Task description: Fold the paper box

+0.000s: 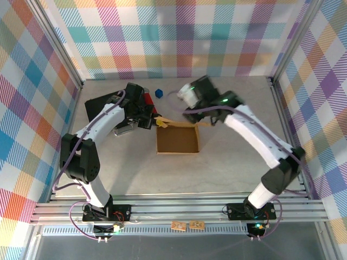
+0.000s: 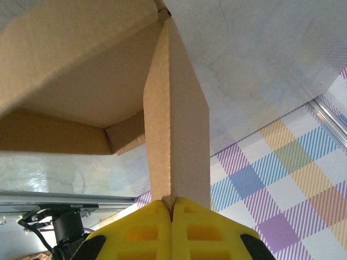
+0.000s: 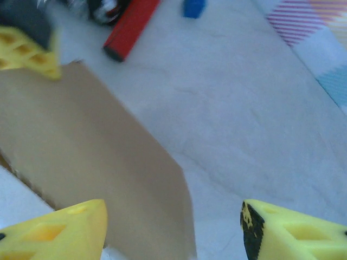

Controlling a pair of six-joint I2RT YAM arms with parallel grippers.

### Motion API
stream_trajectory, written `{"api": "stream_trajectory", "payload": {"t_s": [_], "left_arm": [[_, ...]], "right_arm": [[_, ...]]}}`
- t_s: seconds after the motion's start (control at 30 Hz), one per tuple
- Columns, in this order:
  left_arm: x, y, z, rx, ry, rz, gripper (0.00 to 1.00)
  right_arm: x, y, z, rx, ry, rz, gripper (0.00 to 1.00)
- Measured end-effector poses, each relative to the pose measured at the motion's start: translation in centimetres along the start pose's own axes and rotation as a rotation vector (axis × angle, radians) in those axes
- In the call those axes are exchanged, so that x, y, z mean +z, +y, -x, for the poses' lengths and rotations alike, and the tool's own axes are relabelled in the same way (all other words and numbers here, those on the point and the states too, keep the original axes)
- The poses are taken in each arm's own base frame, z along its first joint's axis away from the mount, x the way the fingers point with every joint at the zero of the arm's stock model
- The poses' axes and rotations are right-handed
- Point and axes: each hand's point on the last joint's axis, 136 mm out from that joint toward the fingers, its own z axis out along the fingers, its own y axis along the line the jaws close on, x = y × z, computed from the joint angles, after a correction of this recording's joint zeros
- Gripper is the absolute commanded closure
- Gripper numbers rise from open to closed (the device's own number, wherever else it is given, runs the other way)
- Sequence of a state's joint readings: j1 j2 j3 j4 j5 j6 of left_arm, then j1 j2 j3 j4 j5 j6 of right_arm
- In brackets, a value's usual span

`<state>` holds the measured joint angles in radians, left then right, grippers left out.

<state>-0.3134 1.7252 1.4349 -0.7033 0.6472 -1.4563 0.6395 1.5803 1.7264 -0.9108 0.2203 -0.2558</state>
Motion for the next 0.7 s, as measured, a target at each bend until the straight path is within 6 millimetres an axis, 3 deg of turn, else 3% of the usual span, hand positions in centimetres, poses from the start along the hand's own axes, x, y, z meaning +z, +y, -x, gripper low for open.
{"api": "stream_trajectory", "payload": {"t_s": [0.1,0.17,0.3,0.43,0.5,0.7], "left_arm": [[0.1,0.5,0.4,-0.003,0.005,0.008,1.0],[0.1,0.6,0.5,-0.001,0.012,0.011,1.0],[0.1,0.5,0.4,0.015,0.022,0.005,1.0],[0.1,0.4,0.1,0.022,0.037,0.002,1.0],[0.1,0.3,0.0,0.025,0.041,-0.002,1.0],[0.1,0.4,0.0,0.032,0.045,-0.012,1.0]], "right_arm": [[-2.4,-5.5,-0.8,0.304,-0.053,-0.025,0.33],[-2.6,-8.3,-2.1,0.502,-0.047,-0.024,0.34],[1.2,-11.0,-6.1,0.925,0.075,0.104,0.44],[6.4,-10.5,-10.0,1.253,0.28,0.273,0.45],[8.1,-9.4,-11.0,1.338,0.358,0.336,0.46],[8.6,-5.9,-10.6,1.464,0.452,0.5,0.48]]}}
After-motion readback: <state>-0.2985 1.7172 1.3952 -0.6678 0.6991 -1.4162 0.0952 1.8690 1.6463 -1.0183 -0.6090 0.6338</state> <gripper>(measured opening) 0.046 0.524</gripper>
